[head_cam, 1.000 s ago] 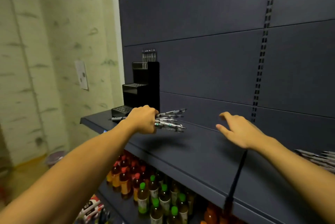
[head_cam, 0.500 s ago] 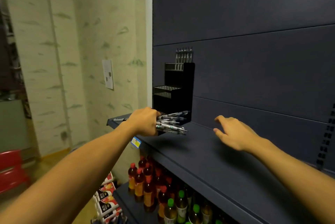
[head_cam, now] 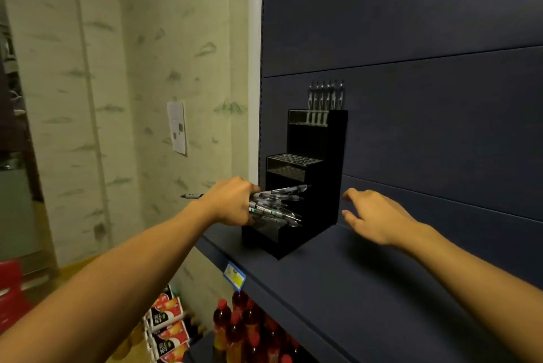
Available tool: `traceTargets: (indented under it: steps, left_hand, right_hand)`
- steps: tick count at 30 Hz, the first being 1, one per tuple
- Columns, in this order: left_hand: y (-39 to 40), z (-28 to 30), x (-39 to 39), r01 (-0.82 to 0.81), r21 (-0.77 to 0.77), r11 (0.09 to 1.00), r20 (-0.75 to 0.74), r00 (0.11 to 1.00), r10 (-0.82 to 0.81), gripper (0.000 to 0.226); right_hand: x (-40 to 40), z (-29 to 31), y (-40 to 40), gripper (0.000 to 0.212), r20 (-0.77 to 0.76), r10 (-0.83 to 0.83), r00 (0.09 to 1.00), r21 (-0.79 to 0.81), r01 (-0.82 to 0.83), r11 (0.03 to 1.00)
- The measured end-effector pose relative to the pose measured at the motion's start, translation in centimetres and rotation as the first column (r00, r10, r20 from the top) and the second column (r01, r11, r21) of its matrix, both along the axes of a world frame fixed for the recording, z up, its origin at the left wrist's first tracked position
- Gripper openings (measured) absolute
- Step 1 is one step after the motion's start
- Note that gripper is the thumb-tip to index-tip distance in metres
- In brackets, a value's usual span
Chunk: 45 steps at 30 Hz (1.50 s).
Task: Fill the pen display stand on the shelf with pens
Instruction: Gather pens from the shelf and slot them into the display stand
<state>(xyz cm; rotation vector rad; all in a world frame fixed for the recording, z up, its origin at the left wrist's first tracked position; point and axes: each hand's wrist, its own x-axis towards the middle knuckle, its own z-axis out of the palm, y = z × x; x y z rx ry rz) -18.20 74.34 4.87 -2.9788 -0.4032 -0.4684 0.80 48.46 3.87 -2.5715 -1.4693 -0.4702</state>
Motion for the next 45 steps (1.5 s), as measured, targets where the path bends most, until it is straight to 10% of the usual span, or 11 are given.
traceTargets:
  steps: [23,45]
  left_hand:
    - [17.0,-0.7,5.0,0.468,0.03,0.883,0.008,0.884,-0.468,0.025]
    - [21.2,7.6,14.6,0.689,-0.007,0.725,0.277,0.697,-0.661,0.018]
  right_hand:
    - [-7.1,-0.7,9.0,0.049,-0.051,-0.489,0.871,0.0,0.49,0.872]
    - [-2.5,4.6,10.9,0.05,0.023,-0.629,0.777,0.074,0.626,0.776]
